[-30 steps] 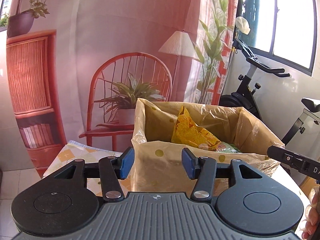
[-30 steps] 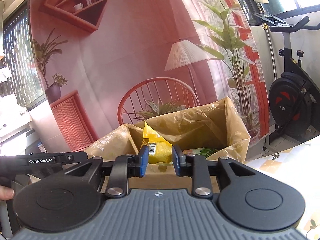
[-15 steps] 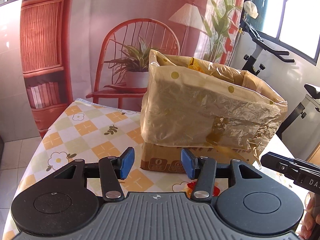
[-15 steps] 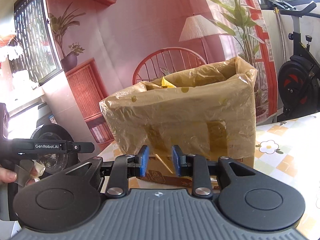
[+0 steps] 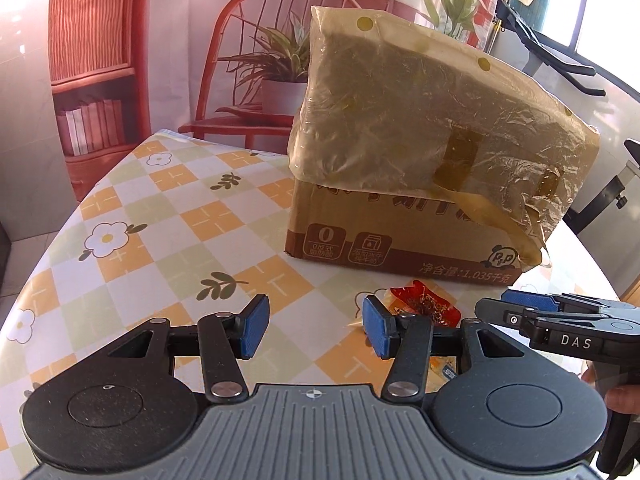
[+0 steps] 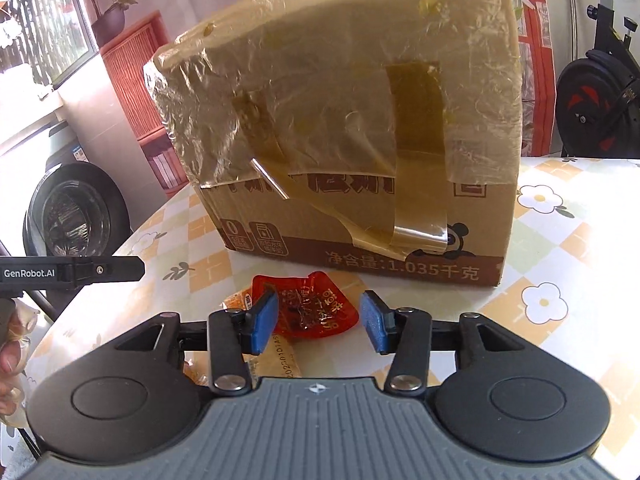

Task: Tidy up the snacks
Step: 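Lower both tools to the snacks lying beside the box, then close the right tool on the red spicy pack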

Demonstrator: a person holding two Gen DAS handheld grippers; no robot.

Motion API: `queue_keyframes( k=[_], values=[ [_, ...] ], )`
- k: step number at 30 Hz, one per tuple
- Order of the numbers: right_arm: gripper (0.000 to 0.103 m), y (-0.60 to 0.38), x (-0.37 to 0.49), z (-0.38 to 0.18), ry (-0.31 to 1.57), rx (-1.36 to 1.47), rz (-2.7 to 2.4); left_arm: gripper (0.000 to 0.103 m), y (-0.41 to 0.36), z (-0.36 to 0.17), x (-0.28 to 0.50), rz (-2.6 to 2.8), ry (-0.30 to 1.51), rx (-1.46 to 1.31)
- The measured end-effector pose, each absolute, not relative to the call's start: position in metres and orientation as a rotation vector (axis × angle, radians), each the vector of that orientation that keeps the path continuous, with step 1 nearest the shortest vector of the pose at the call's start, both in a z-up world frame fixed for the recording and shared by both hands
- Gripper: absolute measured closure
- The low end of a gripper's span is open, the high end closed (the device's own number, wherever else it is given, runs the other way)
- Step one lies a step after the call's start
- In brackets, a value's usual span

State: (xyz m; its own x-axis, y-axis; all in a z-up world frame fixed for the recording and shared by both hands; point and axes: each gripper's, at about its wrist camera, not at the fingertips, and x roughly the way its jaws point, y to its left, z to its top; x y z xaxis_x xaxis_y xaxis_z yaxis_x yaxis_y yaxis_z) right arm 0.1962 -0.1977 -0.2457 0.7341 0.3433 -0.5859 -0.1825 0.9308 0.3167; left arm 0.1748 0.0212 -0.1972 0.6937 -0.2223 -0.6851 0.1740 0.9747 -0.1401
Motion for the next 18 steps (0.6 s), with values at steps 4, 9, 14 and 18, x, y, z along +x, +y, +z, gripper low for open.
queue_keyframes(
  k=[4, 9, 14, 18],
  values=[
    [0.043, -0.195, 0.218, -0.261, 0.712, 0.217, 0.279, 0.049, 0.017, -0.204, 0.171, -0.204, 0.773, -0.063],
    [0.043, -0.185, 0.238, -0.272, 0.738, 0.169, 0.317, 0.049, 0.015, -0.208, 0.171, -0.194, 0.77, -0.076],
    [0.042, -0.175, 0.247, -0.28, 0.755, 0.129, 0.329, 0.049, 0.013, -0.211, 0.172, -0.195, 0.773, -0.068],
    [0.042, -0.174, 0.243, -0.282, 0.735, 0.097, 0.333, 0.049, 0.013, -0.213, 0.17, -0.19, 0.769, -0.074]
  ],
)
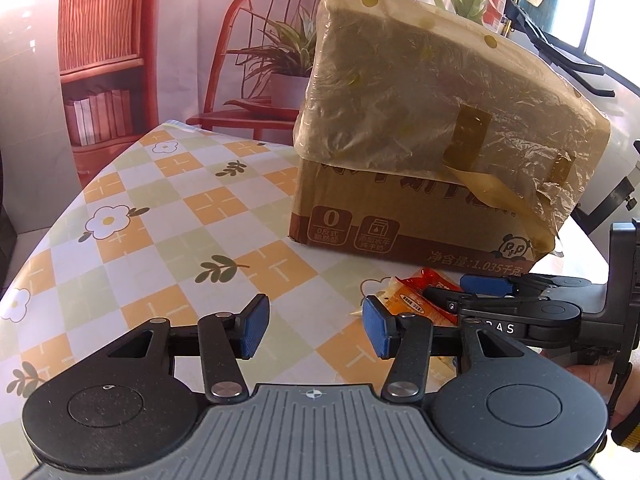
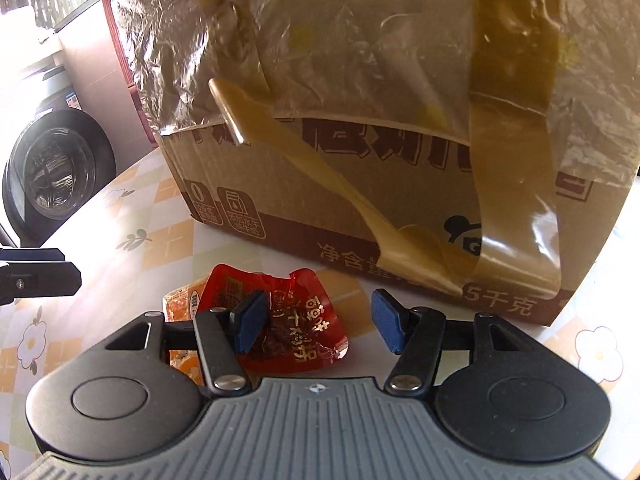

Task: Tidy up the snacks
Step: 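Close the right tool on the red spicy pack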

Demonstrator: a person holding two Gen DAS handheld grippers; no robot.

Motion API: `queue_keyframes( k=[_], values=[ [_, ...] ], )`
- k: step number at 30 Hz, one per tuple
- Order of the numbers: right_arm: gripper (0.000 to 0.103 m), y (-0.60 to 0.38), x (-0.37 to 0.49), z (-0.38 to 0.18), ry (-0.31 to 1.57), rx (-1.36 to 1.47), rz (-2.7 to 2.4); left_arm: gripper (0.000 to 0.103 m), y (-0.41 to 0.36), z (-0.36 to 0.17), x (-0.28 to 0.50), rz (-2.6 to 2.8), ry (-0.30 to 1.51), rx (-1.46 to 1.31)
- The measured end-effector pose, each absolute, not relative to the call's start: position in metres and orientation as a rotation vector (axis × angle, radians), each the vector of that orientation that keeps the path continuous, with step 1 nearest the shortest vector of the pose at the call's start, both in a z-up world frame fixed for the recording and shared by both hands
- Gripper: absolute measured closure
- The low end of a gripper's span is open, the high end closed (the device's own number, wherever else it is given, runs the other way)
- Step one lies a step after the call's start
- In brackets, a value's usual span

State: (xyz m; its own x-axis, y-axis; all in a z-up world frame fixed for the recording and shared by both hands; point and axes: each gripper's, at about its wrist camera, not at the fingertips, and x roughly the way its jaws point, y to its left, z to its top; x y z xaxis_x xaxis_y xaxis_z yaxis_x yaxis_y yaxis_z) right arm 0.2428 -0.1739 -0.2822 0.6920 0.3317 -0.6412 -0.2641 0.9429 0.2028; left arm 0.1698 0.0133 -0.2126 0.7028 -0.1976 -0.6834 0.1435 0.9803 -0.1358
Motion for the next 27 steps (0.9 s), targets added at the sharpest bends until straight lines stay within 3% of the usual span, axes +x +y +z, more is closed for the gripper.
queue_keyframes(
  k=[4, 9, 12, 27],
  values=[
    [0.048, -0.175, 0.226, -0.284, 0.705, 0.043, 0.317, 0.049, 0.012, -0.215, 0.167, -0.193, 0.768, -0.063],
    [0.074, -0.188, 0.206, -0.286, 0.681, 0.07, 0.279, 0.049, 0.008, -0.221, 0.16, -0.202, 0.776, -0.047],
    [0.083, -0.197, 0.194, -0.285, 0.675, 0.106, 0.257, 0.049, 0.005, -0.225, 0.155, -0.209, 0.781, -0.033],
    [0.084, -0.209, 0.182, -0.283, 0.613, 0.188, 0.306, 0.049, -0.016, -0.244, 0.142, -0.25, 0.835, 0.027]
  ],
)
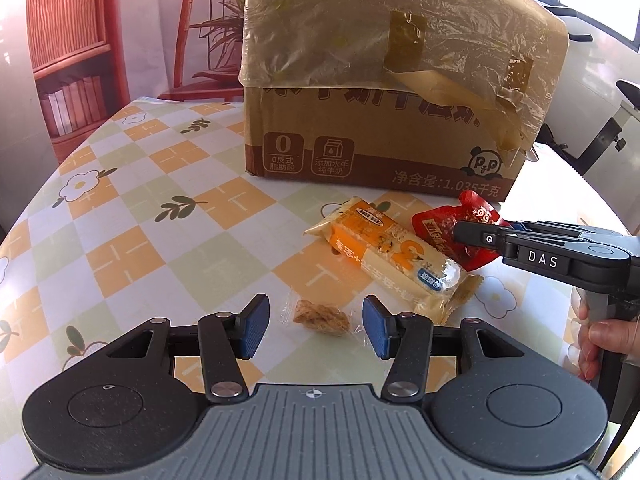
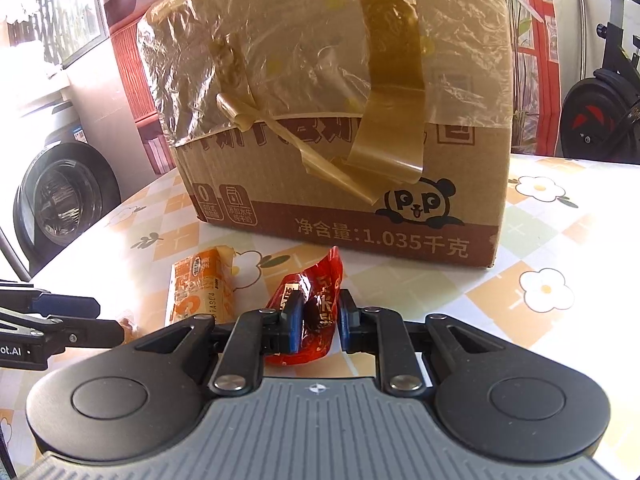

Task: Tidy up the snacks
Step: 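Close the right tool on the red spicy pack, then grasp the brown nut snack with the left tool while the right tool holds the red pack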

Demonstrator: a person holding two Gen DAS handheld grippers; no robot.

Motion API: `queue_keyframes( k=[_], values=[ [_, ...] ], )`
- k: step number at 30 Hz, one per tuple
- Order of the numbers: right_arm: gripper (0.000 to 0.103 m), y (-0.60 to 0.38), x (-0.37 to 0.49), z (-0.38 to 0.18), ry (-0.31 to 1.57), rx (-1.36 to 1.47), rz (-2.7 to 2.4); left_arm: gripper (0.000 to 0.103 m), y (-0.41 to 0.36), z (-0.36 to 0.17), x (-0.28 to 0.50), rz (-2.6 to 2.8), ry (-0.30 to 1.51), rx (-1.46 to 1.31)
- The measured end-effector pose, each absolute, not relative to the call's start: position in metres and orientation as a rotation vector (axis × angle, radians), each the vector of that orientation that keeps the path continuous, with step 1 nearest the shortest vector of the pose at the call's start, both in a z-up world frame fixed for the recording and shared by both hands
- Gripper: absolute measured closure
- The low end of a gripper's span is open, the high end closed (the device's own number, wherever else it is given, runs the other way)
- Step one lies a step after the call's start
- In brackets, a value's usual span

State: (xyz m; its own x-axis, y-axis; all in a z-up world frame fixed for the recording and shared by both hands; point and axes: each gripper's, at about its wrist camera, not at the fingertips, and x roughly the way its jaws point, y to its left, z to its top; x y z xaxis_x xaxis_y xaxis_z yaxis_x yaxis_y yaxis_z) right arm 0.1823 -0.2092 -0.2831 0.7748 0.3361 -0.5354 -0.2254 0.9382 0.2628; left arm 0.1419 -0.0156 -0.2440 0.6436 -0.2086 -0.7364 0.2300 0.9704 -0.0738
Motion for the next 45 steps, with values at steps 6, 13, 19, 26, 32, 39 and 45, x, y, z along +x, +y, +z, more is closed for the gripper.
queue_keyframes(
  k=[6, 13, 19, 26, 32, 39, 45],
  values=[
    [0.084, -0.211, 0.181, -0.284, 0.608, 0.196, 0.315, 0.049, -0.016, -0.246, 0.143, -0.261, 0.872, -0.003],
    [0.084, -0.211, 0.182, -0.285, 0.612, 0.199, 0.321, 0.049, -0.017, -0.245, 0.145, -0.27, 0.894, -0.051],
    [0.084, -0.211, 0.182, -0.285, 0.611, 0.201, 0.323, 0.049, -0.018, -0.246, 0.144, -0.273, 0.905, -0.043],
    [0.084, -0.211, 0.182, -0.285, 0.61, 0.205, 0.324, 0.049, -0.021, -0.243, 0.14, -0.305, 0.907, -0.057],
    [0.084, -0.211, 0.181, -0.285, 0.609, 0.206, 0.324, 0.049, -0.021, -0.242, 0.14, -0.307, 0.899, -0.065],
    [0.084, -0.21, 0.182, -0.285, 0.61, 0.207, 0.324, 0.053, -0.018, -0.241, 0.147, -0.265, 0.847, -0.007],
    [0.084, -0.21, 0.182, -0.285, 0.611, 0.207, 0.324, 0.053, -0.016, -0.245, 0.162, -0.352, 0.86, 0.084]
  ],
)
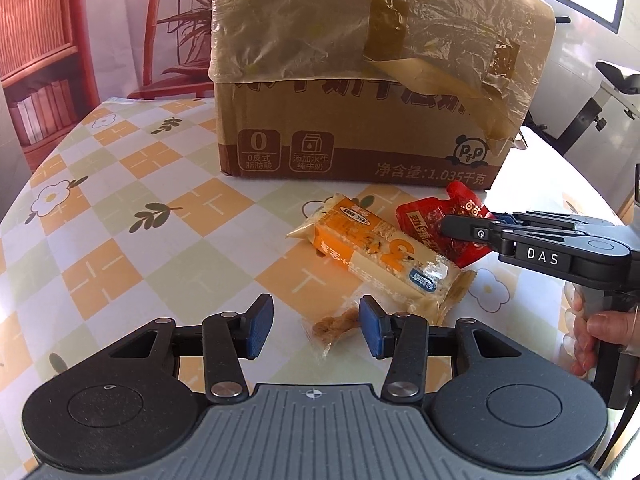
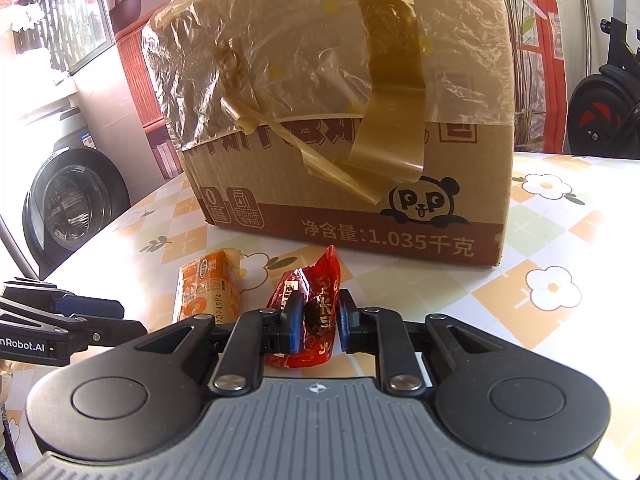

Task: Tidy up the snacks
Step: 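Grasp the brown nut snack with the left tool while the right tool holds the red pack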

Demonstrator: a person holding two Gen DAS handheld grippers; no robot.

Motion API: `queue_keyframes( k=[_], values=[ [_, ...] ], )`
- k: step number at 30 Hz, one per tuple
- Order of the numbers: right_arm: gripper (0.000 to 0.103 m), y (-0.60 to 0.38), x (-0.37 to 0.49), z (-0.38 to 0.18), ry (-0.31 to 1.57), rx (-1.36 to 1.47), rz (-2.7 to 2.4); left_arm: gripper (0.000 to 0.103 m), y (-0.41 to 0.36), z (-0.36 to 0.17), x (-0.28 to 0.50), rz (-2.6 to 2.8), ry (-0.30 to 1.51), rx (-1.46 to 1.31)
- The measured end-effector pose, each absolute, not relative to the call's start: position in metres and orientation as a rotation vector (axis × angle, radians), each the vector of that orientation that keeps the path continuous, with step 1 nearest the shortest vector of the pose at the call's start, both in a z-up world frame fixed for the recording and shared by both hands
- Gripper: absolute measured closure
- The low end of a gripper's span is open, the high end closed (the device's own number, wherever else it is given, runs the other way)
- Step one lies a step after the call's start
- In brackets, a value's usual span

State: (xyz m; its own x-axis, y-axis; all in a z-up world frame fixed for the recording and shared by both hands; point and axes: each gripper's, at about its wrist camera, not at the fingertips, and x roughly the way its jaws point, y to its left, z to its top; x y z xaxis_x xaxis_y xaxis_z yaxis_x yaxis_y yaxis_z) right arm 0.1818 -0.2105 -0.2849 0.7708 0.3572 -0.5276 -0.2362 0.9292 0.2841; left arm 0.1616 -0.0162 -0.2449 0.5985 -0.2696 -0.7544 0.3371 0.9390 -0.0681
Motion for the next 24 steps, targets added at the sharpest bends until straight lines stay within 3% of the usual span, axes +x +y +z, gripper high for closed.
queue_keyframes(
  k=[19, 20, 22, 24],
  values=[
    [0.084, -0.214, 0.178, -0.285, 0.576, 0.235, 0.32, 0.054, -0.016, -0.256, 0.17, -0.472, 0.863, 0.209],
    [0.084, -0.214, 0.178, -0.285, 0.575, 0.237, 0.322, 0.056, -0.016, -0.257, 0.171, -0.466, 0.867, 0.214],
    [0.084, -0.214, 0.177, -0.285, 0.577, 0.238, 0.326, 0.077, -0.017, -0.259, 0.17, -0.447, 0.861, 0.224],
    [0.084, -0.213, 0.177, -0.285, 0.578, 0.237, 0.329, 0.084, -0.017, -0.259, 0.169, -0.446, 0.862, 0.213]
  ],
)
